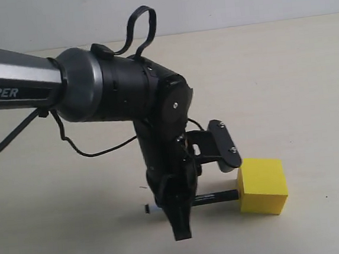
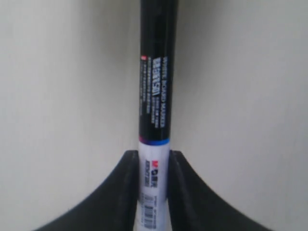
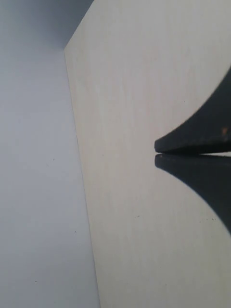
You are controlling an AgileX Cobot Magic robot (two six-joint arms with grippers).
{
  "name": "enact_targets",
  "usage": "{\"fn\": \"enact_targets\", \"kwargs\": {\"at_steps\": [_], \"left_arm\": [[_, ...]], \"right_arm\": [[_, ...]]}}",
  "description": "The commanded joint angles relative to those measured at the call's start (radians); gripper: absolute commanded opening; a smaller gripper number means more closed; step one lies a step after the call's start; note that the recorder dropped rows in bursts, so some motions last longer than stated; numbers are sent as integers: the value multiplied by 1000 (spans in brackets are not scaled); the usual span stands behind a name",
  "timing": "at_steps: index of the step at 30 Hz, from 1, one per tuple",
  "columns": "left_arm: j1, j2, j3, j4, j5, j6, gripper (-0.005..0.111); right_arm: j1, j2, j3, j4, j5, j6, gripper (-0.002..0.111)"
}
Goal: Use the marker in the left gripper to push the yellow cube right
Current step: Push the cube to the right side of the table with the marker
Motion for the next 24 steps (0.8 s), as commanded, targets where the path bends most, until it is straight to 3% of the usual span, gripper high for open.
{"fn": "enact_targets", "kwargs": {"at_steps": [1,11,19,24], "left_arm": [[-57,-3,-67,-8,-69,-1,0],[-7,-3,-87,1,98,-61,0],[-11,25,-76,-46,6,-55,0],[-11,73,-140,-59,-69,-34,0]], "right_arm": [[-7,-5,5,4,-4,0,0],[-7,-5,5,4,-4,0,0],[-7,-5,5,4,-4,0,0],[-7,-5,5,4,-4,0,0]]}}
